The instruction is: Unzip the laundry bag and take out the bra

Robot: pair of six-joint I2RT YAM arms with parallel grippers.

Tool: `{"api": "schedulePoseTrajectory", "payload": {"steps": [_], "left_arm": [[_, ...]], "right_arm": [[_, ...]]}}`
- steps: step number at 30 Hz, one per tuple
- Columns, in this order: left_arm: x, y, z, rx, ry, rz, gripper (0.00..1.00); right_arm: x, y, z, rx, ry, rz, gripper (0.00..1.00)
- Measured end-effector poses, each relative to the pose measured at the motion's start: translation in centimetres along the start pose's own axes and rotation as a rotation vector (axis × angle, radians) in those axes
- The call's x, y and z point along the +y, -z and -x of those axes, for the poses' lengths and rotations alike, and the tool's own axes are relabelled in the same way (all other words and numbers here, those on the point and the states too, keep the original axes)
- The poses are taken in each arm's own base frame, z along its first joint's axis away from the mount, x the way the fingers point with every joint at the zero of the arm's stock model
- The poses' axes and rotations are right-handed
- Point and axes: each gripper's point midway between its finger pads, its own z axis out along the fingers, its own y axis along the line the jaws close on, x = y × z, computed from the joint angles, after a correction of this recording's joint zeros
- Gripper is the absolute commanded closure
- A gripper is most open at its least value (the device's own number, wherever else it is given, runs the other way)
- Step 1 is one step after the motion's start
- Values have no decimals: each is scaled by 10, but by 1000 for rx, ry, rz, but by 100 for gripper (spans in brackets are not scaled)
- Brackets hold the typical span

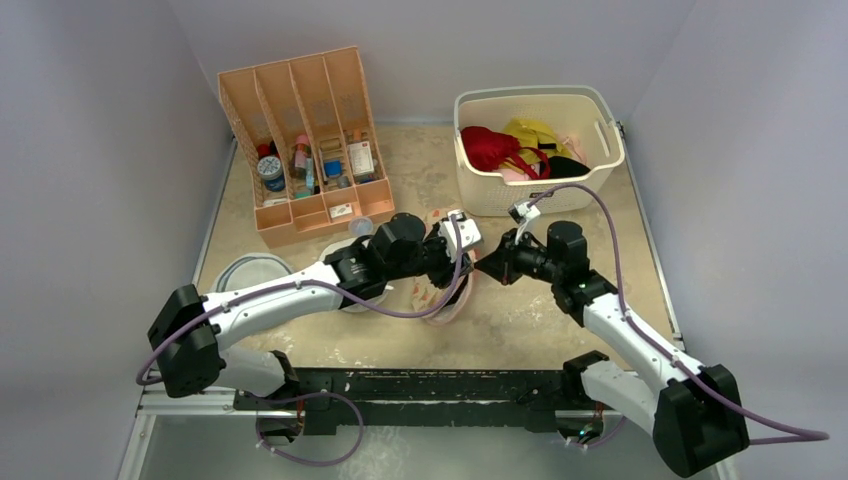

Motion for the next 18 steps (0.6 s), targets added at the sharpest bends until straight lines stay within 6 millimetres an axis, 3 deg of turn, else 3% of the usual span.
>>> {"api": "schedulePoseTrajectory", "payload": {"steps": [4, 10, 15, 18], "left_arm": [[5, 2, 8, -28, -3, 29, 51], [6, -4, 5, -24, 14, 33, 51], [-2, -23, -24, 57, 43, -6, 55], [-6, -28, -41, 114, 48, -18, 67]], "right_arm": [[6, 1, -7, 17, -4, 32, 100], [14, 4, -3, 1, 6, 50, 100], [17, 4, -3, -1, 11, 59, 100], [17, 4, -3, 1, 11, 61, 100]]}}
